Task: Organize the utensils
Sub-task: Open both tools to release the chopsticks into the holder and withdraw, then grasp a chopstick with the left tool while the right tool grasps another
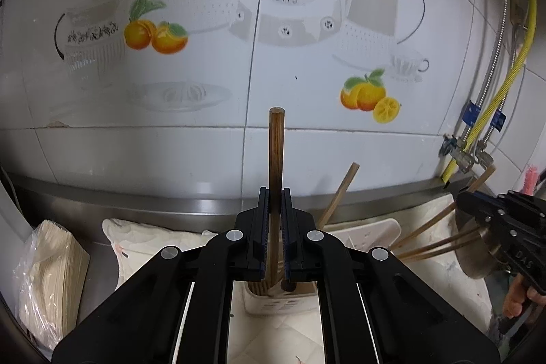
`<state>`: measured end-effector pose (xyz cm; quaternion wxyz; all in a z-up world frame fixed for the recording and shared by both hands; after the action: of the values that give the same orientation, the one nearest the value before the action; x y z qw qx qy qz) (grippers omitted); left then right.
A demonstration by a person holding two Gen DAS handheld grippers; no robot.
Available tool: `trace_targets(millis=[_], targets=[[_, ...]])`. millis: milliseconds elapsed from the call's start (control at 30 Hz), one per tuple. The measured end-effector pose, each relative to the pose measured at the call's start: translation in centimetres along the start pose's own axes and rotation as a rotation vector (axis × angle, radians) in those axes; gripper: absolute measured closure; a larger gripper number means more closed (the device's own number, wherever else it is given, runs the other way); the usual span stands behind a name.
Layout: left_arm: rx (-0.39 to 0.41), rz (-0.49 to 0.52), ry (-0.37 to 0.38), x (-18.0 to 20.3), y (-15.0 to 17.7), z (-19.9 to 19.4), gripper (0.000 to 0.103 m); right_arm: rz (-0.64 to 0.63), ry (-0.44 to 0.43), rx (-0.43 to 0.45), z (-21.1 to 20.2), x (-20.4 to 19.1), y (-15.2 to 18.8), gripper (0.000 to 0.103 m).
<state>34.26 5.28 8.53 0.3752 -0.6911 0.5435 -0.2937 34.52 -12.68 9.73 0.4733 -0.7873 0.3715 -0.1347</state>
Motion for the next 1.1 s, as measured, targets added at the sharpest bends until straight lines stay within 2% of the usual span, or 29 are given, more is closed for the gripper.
trace_targets(millis=[167, 233, 300, 400, 467, 633, 800, 1000, 1100], targets=[[0.006, 0.003, 0.005, 0.2, 0.0, -0.5, 0.092, 0.012, 0.009, -0.026, 0.9, 0.4, 0.9, 0.096], [0.02, 0.005, 0.001, 0.3, 0.0, -1.1, 0.074, 0.018, 0.01, -0.024, 0.7, 0.5, 1.1, 0.095], [0.037, 0.008, -0.003, 0.3, -0.2, -1.8, 0.066, 0.021, 0.011, -0.017, 0.4, 0.5, 1.1, 0.093], [0.06, 0.006, -0.005, 0.1, -0.2, -3.3, 0.058, 0.02, 0.017, 0.006, -0.7, 0.4, 0.9, 0.083], [0.073, 0.004, -0.003, -0.1, -0.1, -4.4, 0.055, 0.017, 0.018, 0.025, -1.8, 0.1, 0.9, 0.08], [0.102, 0.004, -0.007, -0.6, 1.6, -7.7, 0.037, 0.007, 0.006, 0.062, -4.7, -1.9, 2.4, 0.069], [0.101, 0.02, -0.013, -1.0, 5.3, -10.2, 0.026, 0.015, -0.02, 0.062, -6.7, -4.2, 6.4, 0.061], [0.067, 0.018, -0.02, -1.6, 10.4, -11.6, 0.01, 0.071, -0.044, 0.001, -7.0, -6.1, 13.4, 0.059], [0.037, 0.023, -0.033, -1.8, 13.3, -11.7, 0.007, 0.126, -0.064, -0.04, -6.6, -6.6, 17.0, 0.059]])
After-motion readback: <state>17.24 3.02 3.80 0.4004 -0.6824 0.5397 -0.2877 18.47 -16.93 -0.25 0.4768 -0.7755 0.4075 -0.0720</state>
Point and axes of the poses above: each gripper's, at about its wrist camera, not at the fingertips, and z roughly the way its jaws point, x to its right, y to its underside, the point moved 7 cm from there along z, roughly the way its jaws point, and after that the axes turned 15 degrees about -y, right-handed, at the moved point
